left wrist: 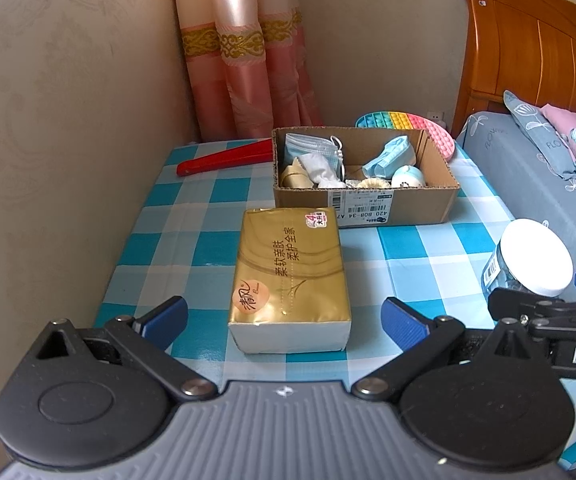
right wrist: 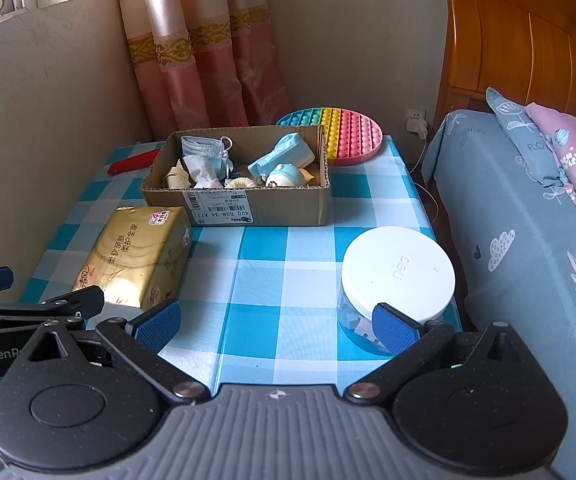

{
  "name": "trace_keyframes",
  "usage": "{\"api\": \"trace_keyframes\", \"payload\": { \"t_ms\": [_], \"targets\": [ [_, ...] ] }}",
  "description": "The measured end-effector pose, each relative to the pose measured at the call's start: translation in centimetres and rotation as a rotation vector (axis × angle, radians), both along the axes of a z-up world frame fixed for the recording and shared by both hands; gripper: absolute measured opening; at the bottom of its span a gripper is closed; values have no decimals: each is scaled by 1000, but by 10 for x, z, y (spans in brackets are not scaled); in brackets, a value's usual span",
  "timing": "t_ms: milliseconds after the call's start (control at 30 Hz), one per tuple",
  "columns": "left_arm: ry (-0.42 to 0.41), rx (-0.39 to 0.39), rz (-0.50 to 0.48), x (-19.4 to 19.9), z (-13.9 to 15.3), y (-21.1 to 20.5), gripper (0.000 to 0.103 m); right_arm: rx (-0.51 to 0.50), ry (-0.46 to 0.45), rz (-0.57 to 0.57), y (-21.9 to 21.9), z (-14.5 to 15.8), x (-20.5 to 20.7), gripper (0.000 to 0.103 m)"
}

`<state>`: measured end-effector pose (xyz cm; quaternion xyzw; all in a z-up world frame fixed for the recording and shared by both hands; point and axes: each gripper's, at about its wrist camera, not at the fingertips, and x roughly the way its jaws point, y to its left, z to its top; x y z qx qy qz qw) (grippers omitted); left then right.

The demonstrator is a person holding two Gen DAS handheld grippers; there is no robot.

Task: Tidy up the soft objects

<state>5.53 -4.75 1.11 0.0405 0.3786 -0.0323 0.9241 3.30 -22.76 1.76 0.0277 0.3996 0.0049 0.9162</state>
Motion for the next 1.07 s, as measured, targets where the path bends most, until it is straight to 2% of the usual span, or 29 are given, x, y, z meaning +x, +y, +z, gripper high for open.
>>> {"api": "trace_keyframes", "payload": {
  "t_ms": [1067],
  "targets": [
    [4,-3,5,-3,3,0,102,-5,-12,2,1,4,-4,103]
  ]
}}
